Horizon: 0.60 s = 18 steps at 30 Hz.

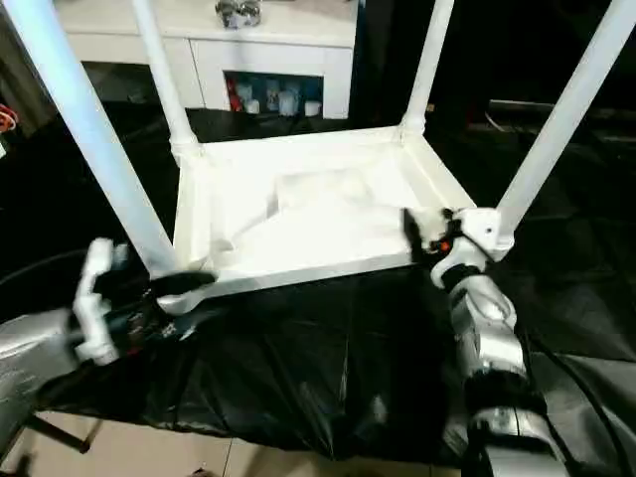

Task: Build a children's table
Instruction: Rotate leg to tighten, then rotate table base

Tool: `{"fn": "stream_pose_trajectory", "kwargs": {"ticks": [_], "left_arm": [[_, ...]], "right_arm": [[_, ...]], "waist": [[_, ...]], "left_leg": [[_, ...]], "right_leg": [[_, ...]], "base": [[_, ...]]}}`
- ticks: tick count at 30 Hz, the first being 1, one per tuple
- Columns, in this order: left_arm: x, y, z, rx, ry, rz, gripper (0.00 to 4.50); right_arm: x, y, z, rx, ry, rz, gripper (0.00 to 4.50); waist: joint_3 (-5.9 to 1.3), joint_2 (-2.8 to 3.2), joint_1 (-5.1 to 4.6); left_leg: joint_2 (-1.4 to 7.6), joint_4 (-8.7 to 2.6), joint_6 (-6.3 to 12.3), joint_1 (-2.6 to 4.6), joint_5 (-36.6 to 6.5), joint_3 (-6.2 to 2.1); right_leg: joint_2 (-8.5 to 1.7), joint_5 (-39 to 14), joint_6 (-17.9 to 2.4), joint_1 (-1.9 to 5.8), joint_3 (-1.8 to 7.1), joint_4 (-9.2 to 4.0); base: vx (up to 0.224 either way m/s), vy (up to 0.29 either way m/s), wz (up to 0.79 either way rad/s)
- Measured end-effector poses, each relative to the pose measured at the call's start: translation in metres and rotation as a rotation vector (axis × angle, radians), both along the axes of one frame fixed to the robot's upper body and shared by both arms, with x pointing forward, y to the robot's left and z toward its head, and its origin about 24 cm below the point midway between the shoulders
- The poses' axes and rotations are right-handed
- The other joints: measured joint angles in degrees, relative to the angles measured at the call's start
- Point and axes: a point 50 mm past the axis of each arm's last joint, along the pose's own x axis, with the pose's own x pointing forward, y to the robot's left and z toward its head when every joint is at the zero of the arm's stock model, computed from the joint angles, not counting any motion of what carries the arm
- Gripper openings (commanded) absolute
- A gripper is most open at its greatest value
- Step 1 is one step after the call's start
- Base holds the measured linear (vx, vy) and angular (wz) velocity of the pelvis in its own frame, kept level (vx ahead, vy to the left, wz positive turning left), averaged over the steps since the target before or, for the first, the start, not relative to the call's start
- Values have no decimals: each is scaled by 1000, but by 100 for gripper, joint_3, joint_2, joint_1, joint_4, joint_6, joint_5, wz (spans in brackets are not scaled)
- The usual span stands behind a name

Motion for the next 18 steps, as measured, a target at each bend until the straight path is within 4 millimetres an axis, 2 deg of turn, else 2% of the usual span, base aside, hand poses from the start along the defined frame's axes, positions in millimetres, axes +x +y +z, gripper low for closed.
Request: {"fn": "stream_pose_trajectory", "kwargs": {"ticks": [5, 8, 13, 18], "left_arm": [[-8, 32, 0, 84, 30, 45, 448], [-9, 52, 3, 119, 32, 106, 448], [-4, 65, 8, 152, -5, 176, 448], [10, 68, 15, 156, -115, 250, 448]], "right_arm": [[-13, 7, -7, -47, 51, 126, 391], [-20, 1, -12, -74, 93, 137, 391], [-22, -3, -12, -105, 128, 137, 391], [-23, -18, -15, -175, 193, 75, 391]], "waist": [[0, 1, -13], [1, 1, -13], [1, 1, -13], [1, -8, 8]], "left_leg": [[-2, -2, 0, 2, 0, 1], [-3, -2, 0, 4, 0, 1], [-4, -3, -1, 12, -1, 1], [-5, -3, -1, 14, 0, 0]], "right_leg": [[0, 0, -1, 3, 6, -5], [0, 1, -2, 4, 7, -6], [0, -7, 11, 9, 10, -5], [0, -7, 11, 16, 11, -5]], "base": [[0, 0, 0], [0, 0, 0], [0, 0, 0], [0, 0, 0]]}}
